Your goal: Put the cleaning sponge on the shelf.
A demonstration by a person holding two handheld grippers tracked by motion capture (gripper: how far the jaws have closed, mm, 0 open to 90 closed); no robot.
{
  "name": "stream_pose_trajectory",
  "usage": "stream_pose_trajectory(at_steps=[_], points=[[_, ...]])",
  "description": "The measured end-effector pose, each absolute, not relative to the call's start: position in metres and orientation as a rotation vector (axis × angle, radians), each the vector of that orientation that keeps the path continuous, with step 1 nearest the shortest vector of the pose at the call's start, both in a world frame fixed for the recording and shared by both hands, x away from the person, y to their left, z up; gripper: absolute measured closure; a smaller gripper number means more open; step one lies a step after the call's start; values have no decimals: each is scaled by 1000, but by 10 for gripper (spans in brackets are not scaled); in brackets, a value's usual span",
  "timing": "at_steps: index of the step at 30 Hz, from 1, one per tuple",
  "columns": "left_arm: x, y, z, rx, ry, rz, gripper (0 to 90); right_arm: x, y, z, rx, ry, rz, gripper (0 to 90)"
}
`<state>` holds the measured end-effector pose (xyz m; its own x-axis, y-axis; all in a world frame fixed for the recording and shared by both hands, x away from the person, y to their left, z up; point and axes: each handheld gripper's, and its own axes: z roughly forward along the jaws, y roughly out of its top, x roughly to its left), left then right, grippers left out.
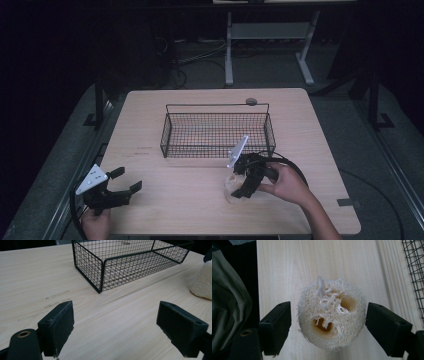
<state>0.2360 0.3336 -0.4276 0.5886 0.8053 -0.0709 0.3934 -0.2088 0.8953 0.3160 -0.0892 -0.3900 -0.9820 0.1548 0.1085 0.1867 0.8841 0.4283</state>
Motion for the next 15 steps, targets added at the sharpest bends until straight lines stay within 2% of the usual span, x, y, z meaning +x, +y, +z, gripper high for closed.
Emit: stream_pose_trajectory(at_steps=[5,8,15], points=[[236,334,-428,1820,976,517,139,318,-89,-393,-272,-2975,-681,229],[236,334,-428,1821,975,519,139,317,-89,-393,-269,-2970,-684,284],[236,335,-428,1818,980,519,139,317,-90,-391,-265,-2980,-695,292]])
